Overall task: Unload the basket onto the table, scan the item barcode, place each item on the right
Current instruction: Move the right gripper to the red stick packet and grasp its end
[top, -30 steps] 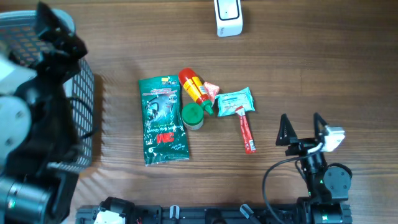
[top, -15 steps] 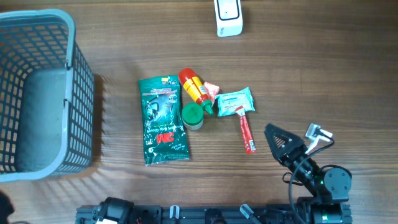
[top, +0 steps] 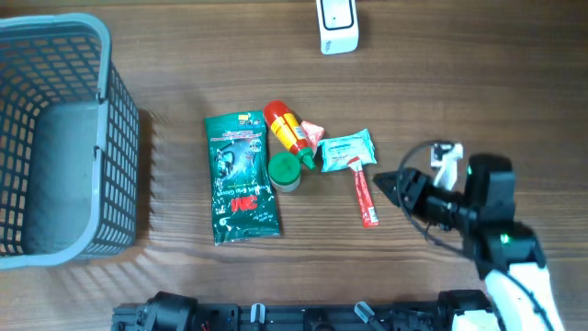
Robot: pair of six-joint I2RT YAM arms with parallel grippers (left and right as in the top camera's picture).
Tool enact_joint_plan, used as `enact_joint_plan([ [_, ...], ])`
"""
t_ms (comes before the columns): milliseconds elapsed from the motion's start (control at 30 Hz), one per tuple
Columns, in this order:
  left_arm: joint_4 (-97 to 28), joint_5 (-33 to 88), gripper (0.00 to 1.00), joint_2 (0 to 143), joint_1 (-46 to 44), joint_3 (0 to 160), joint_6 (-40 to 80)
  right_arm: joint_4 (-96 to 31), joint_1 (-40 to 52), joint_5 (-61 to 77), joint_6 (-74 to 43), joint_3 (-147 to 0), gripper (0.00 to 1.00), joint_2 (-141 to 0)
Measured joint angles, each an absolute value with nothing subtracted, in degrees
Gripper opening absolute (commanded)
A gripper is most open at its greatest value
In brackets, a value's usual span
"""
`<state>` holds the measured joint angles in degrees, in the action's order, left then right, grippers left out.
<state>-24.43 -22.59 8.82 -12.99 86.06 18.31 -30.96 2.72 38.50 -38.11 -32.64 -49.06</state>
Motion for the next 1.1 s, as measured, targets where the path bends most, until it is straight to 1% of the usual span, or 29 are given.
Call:
enact_joint_plan([
  [33,-23.99,-22.57,1.00,8.82,-12.99,84.95,18.33,-32.84,4.51,36.51,-37.34,-36.42,0.24,-52.58],
  [67,-23.31,-22.59,1.00,8.82,-12.99,83.77,18.33,-33.63,7.42,33.89,-39.11,-37.93,0.17,-55.75],
  [133,-21.54,-22.59,1.00,8.82,-12.99,81.28,18.35,-34.26,12.08,29.36,-46.06,-38.06,0.08,-59.99],
  [167,-20.53,-22.59,1.00,8.82,-12.99,80.20,18.33,-33.89,14.66,26.55,-50.37,-38.06,0.08,-62.46],
  [200,-20.21,-22.59,1.00,8.82,-12.99,79.15,18.35,-33.61,16.99,23.24,-55.02,-38.06,0.05,-65.01],
  [233,-19.99,-22.59,1.00,8.82,-12.99,78.13,18.35,-33.45,19.09,19.35,-60.71,-38.09,0.05,-68.07],
  [333,-19.86,-22.59,1.00,8.03,-12.99,77.58,18.35,-30.46,20.97,13.82,-69.28,-38.09,0.04,-76.64],
  [433,-19.88,-22.59,1.00,4.54,-12.99,77.56,18.33,-29.91,20.97,11.00,-72.29,-38.09,0.04,-81.78],
  [567,-19.62,-22.59,1.00,0.86,-12.99,77.58,18.33,-29.69,20.97,9.13,-73.93,-38.09,0.04,-84.07],
  [900,-19.20,-22.59,1.00,0.78,-12.99,76.07,18.35,-30.65,21.32,9.08,-75.44,-37.98,0.04,-84.27],
  [1100,-19.20,-22.59,1.00,0.78,-12.99,76.07,18.33,-31.92,21.52,13.30,-71.92,-41.71,0.05,-82.19],
])
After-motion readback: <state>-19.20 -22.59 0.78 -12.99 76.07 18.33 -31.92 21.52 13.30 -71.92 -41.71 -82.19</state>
